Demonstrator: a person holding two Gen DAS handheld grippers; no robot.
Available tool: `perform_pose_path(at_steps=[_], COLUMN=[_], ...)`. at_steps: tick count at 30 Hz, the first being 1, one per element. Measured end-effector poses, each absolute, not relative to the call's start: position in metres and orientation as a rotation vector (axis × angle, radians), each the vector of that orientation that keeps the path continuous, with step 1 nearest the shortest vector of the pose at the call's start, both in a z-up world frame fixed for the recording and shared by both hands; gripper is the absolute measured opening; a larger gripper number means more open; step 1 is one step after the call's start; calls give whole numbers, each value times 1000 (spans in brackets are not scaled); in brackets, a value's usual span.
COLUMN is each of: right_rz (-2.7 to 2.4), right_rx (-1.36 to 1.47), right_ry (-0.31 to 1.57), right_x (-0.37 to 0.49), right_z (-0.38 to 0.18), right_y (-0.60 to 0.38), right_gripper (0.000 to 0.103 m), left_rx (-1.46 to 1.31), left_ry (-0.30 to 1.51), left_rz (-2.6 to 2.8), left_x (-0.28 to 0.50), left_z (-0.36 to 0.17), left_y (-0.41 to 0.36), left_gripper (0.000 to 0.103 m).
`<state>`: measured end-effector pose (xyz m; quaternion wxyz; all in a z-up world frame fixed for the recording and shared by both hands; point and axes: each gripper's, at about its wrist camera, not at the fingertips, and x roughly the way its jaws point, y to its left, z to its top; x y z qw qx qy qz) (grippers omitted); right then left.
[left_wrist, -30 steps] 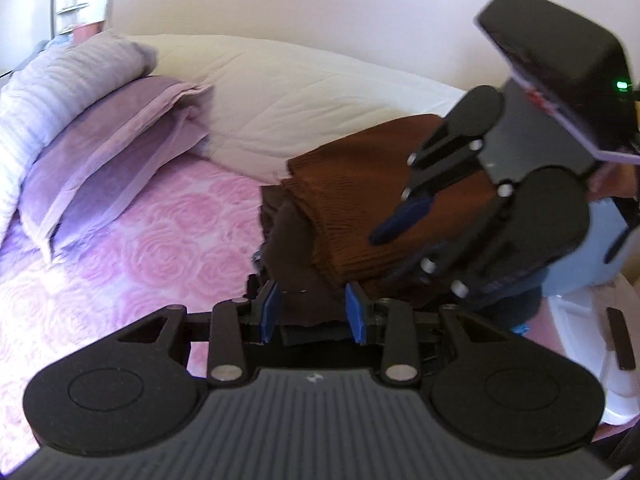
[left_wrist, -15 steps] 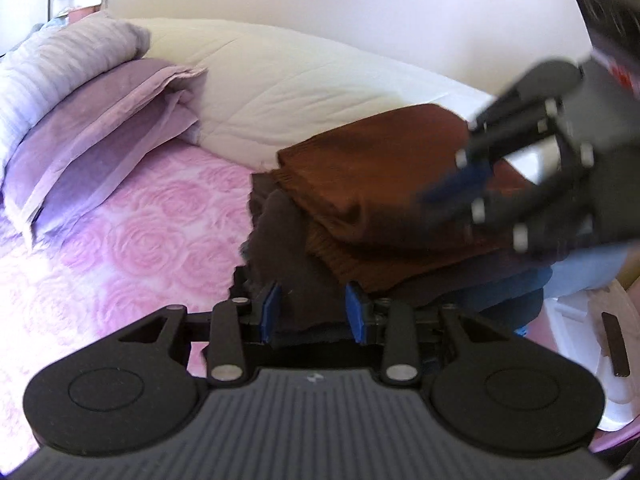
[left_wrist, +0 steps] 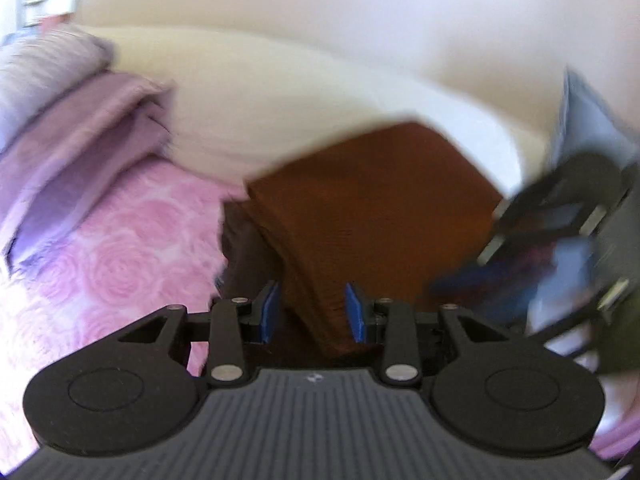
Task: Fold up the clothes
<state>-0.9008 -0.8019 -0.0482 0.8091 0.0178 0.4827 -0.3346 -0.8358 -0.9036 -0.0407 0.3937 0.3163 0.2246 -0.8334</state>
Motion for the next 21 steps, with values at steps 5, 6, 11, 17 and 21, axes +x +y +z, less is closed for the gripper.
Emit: perform_pose_path(at_steps=[5, 6, 11, 17, 21], right_rz=[-1037, -1111, -1229, -1145, -1082], right_rx=[442, 542, 1012, 1357, 1467], right_ry=[741, 650, 220, -78, -186], right_x=[-992, -1016, -1122, -1179, -1187], right_z=[-4, 2, -19, -76, -105], right_y=[-795, -793, -789, -790, -790], right_gripper=[27, 29, 42, 48, 55], left_rx=[880, 895, 896, 999, 1125], left_ry=[510, 472, 322, 366, 414], left_rz=[-2111, -2117, -2293, -2441, -2420], left_x=[-840, -842, -880, -943, -951], left_z=[-37, -30, 7, -9, -42], left_y=[-904, -903, -897, -915, -927], left_gripper=[30, 29, 30, 31, 31])
